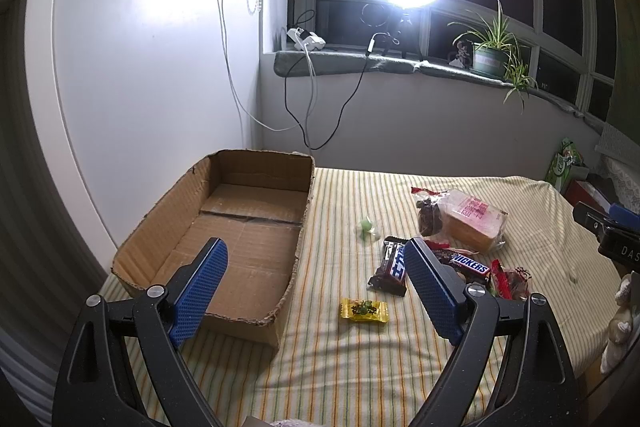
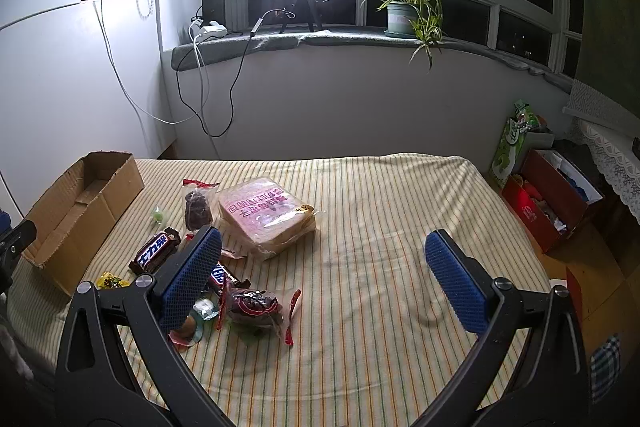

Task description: Organize snacks

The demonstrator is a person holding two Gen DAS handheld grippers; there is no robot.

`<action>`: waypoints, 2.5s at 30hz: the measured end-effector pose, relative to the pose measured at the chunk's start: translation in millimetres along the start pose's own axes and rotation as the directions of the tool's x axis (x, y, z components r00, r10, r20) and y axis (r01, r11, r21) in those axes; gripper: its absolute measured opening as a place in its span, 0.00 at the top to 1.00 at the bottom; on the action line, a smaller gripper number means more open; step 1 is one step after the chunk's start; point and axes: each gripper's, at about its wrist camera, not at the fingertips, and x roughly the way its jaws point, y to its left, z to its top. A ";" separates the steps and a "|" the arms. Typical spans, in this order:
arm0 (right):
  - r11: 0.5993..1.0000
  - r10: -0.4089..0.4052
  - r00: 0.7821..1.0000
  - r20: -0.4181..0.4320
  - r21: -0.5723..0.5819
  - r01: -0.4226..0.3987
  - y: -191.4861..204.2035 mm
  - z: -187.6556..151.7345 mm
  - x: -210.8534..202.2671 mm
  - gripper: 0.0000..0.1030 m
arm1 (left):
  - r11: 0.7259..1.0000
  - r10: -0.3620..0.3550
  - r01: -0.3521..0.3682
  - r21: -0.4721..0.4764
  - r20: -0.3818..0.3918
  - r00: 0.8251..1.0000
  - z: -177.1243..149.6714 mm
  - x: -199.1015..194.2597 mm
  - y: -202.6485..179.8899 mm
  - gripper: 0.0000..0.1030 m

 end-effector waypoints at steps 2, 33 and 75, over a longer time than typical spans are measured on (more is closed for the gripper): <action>1.000 -0.001 1.000 0.000 0.001 0.001 0.2 0.0 0.0 0.00 | 1.000 -0.001 0.001 0.002 -0.001 1.000 0.0 0.3 -0.8 0.12; 1.000 0.005 1.000 -0.013 -0.001 -0.005 3.6 -5.5 5.7 0.00 | 1.000 -0.012 0.012 0.009 -0.013 1.000 -5.7 3.9 -7.8 0.12; 0.926 0.370 0.865 -0.340 0.055 -0.375 17.9 -48.7 94.3 0.28 | 0.901 -0.393 0.431 0.044 -0.335 0.856 -55.9 66.8 -93.8 0.61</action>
